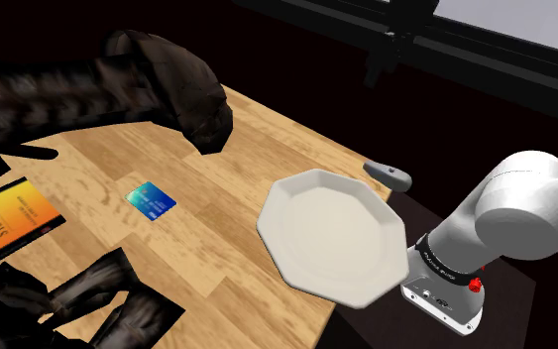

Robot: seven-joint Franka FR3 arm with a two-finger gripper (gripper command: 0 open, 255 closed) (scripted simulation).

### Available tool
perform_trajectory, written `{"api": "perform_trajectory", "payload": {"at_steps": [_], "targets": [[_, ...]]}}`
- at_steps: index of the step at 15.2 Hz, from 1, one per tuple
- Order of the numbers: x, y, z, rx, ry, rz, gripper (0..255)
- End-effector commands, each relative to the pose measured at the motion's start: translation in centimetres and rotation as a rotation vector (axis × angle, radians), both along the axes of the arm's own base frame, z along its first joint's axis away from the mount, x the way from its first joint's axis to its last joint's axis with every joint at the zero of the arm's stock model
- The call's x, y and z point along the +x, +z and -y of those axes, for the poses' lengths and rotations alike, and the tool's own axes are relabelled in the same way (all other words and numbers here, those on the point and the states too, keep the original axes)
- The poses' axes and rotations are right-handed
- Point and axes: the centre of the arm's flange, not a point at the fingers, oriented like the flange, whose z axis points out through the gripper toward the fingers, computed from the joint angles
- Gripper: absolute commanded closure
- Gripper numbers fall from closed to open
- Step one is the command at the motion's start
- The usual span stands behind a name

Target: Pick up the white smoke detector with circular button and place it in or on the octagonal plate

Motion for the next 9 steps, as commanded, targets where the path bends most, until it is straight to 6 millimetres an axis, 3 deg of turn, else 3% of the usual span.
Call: {"api": "perform_trajectory", "payload": {"at_steps": [1, 9], "targets": [[0.0, 0.0, 0.0, 0.000, 0.000, 0.000, 0], [-7.0, -6.9, -1.9, 0.043, 0.015, -0.033, 0]]}}
